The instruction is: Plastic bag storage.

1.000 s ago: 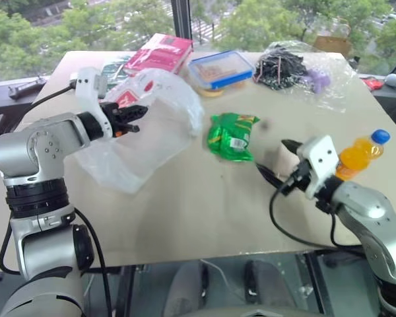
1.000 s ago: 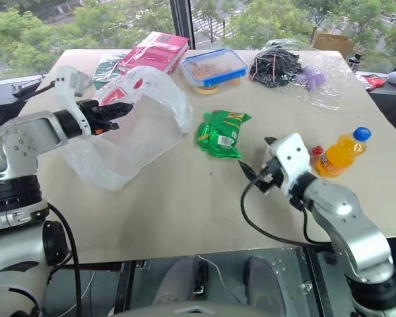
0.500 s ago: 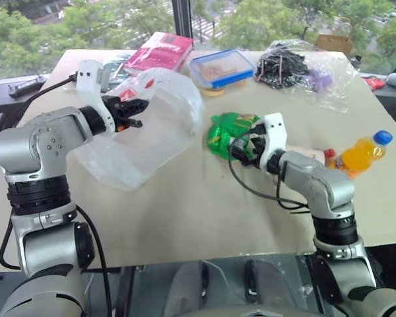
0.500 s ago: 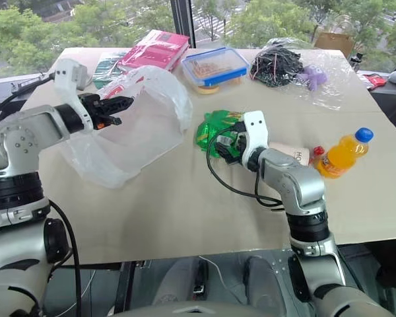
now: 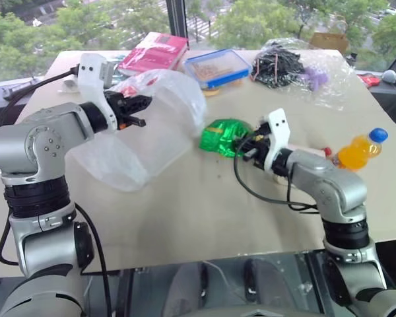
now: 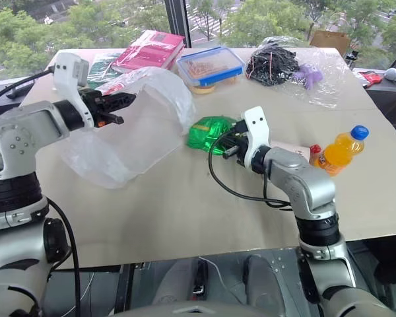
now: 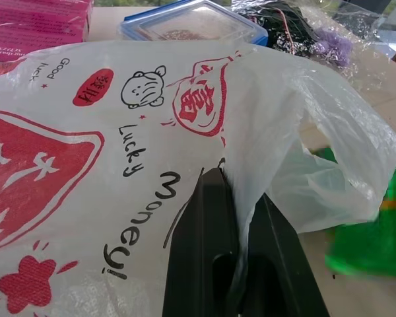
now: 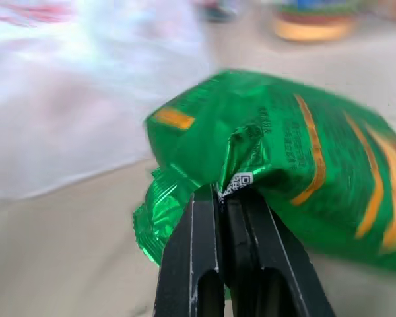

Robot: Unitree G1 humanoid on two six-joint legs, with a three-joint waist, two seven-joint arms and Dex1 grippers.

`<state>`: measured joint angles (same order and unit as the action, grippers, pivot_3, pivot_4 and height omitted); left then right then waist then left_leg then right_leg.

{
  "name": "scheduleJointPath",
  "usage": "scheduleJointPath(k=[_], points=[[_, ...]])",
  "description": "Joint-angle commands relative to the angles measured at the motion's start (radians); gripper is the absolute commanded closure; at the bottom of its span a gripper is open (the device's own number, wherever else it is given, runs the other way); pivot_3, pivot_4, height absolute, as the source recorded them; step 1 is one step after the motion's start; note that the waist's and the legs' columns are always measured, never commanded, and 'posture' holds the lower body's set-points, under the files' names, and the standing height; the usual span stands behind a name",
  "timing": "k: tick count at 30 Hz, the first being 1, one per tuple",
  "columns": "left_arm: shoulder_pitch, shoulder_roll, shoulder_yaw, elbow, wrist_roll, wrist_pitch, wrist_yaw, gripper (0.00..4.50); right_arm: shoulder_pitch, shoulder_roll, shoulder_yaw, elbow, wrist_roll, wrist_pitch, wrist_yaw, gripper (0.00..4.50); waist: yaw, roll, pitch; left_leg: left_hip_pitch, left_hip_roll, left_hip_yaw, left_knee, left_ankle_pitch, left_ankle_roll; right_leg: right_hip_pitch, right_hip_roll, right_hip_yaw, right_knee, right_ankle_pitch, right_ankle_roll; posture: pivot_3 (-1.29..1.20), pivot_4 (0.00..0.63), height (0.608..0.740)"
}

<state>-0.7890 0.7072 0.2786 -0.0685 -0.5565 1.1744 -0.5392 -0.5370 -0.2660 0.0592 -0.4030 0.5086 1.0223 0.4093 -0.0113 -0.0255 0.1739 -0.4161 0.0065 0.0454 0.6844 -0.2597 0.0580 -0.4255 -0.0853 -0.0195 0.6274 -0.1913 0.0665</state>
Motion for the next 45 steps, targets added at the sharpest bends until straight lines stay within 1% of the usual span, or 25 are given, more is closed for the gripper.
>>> scheduleJointPath(k=[1,5,7,8,10,11,13,15,18,21,26,30,37,41,43,45], points=[[-0.046,-0.004,-0.012,-0.017,-0.007,-0.017,0.008,4.50,0.029,-0.056,-0.031,-0.160,0.122,-0.003,0.110,4.37,0.000,0.000,0.000,0.000,0.000,0.000,0.000,0.000,0.000,0.000,0.000,0.000,0.000,0.000,0.000,0.00,0.150,0.740],[-0.060,-0.007,-0.043,0.008,0.012,-0.027,0.008,4.50,0.013,-0.072,-0.065,-0.238,0.259,-0.013,0.175,4.37,-0.003,0.000,0.000,0.000,0.000,0.000,0.000,0.000,0.000,0.000,0.000,0.000,0.000,0.000,0.000,0.00,0.150,0.740],[-0.070,-0.008,-0.053,0.020,0.008,-0.024,0.001,4.50,-0.022,-0.064,-0.063,-0.233,0.290,-0.030,0.184,4.37,-0.004,0.000,0.000,0.001,0.000,0.001,0.000,0.000,0.000,0.000,0.001,0.001,0.001,0.000,0.000,0.00,0.150,0.740],[-0.078,-0.008,-0.054,0.025,-0.003,-0.011,-0.009,4.50,-0.048,-0.061,-0.041,-0.213,0.271,-0.062,0.197,4.37,-0.004,0.000,0.000,0.001,0.000,0.001,0.000,0.000,0.000,0.000,0.001,0.001,0.001,0.000,0.000,0.00,0.150,0.740],[-0.089,0.002,-0.057,0.032,-0.032,0.029,-0.037,4.50,-0.106,-0.059,0.021,-0.153,0.220,-0.156,0.272,4.37,-0.004,0.000,0.000,0.001,0.000,0.000,0.000,0.000,0.000,0.000,0.001,0.001,0.001,0.000,0.000,0.00,0.150,0.740],[-0.086,0.019,-0.078,0.031,-0.021,0.023,-0.050,4.50,-0.129,-0.059,0.035,-0.134,0.222,-0.177,0.308,4.37,-0.004,0.000,0.000,0.001,0.000,0.001,0.000,0.000,0.000,0.000,0.001,0.001,0.001,0.000,0.000,0.00,0.150,0.740],[-0.082,0.042,-0.104,0.037,0.001,0.009,-0.063,4.50,-0.155,-0.058,0.039,-0.113,0.247,-0.188,0.343,4.37,-0.003,0.000,0.000,0.001,0.000,0.001,0.000,0.000,0.000,0.000,0.001,0.001,0.000,0.000,0.000,0.00,0.150,0.740],[-0.104,0.035,-0.074,0.059,-0.032,0.050,-0.067,4.50,-0.177,-0.065,0.046,-0.092,0.243,-0.209,0.367,4.37,0.002,0.000,0.000,0.000,0.000,0.000,0.000,0.000,0.000,0.000,0.001,0.001,0.000,0.000,0.000,0.00,0.150,0.740],[-0.122,0.054,-0.017,0.046,-0.135,0.160,-0.130,4.50,-0.199,-0.083,0.124,-0.007,0.148,-0.300,0.435,4.37,0.000,0.000,0.000,-0.001,0.000,0.001,0.000,0.000,0.000,0.000,0.000,0.001,-0.001,0.000,0.000,0.00,0.150,0.740],[-0.100,0.104,-0.024,0.018,-0.164,0.180,-0.172,4.50,-0.222,-0.066,0.178,0.068,0.083,-0.368,0.459,4.37,-0.004,0.000,0.000,0.000,0.000,0.001,0.000,0.000,0.000,-0.001,0.000,0.001,-0.001,0.000,0.000,0.00,0.150,0.740],[-0.089,0.147,0.010,-0.019,-0.260,0.266,-0.222,4.50,-0.257,-0.048,0.280,0.266,-0.101,-0.559,0.506,4.37,-0.006,0.000,0.000,0.000,0.000,0.002,0.000,0.000,0.000,-0.003,0.001,0.002,0.002,0.000,0.000,0.00,0.150,0.740],[-0.067,0.162,0.003,0.000,-0.201,0.208,-0.171,4.50,-0.253,-0.056,0.282,0.289,-0.118,-0.594,0.556,4.37,-0.001,0.000,0.001,0.000,0.000,0.002,0.000,0.000,0.000,-0.003,0.000,0.002,0.002,0.000,0.000,0.00,0.150,0.740],[-0.070,0.163,0.014,0.032,-0.177,0.182,-0.140,4.50,-0.224,-0.113,0.258,0.266,-0.104,-0.565,0.617,4.37,-0.003,0.000,0.001,-0.001,0.000,0.002,0.000,0.000,-0.001,-0.003,0.000,0.002,0.001,0.000,0.000,0.00,0.150,0.740],[-0.077,0.152,0.005,0.042,-0.152,0.147,-0.114,4.50,-0.223,-0.123,0.255,0.262,-0.104,-0.556,0.623,4.37,-0.003,0.000,0.001,-0.001,0.000,0.002,0.000,0.000,-0.001,-0.003,0.000,0.002,0.001,0.000,0.000,0.00,0.150,0.740],[-0.085,0.149,0.007,0.053,-0.165,0.155,-0.121,4.50,-0.230,-0.114,0.257,0.272,-0.112,-0.564,0.621,4.37,-0.003,0.000,0.001,-0.001,0.000,0.002,0.000,0.000,-0.001,-0.003,0.000,0.002,0.002,0.000,0.000,0.00,0.150,0.740],[-0.082,0.153,0.004,0.028,-0.207,0.189,-0.151,4.50,-0.248,-0.094,0.266,0.295,-0.129,-0.585,0.614,4.37,-0.003,0.000,0.001,-0.001,0.000,0.002,0.000,0.000,-0.001,-0.003,0.000,0.002,0.002,0.000,0.000,0.00,0.150,0.740]])
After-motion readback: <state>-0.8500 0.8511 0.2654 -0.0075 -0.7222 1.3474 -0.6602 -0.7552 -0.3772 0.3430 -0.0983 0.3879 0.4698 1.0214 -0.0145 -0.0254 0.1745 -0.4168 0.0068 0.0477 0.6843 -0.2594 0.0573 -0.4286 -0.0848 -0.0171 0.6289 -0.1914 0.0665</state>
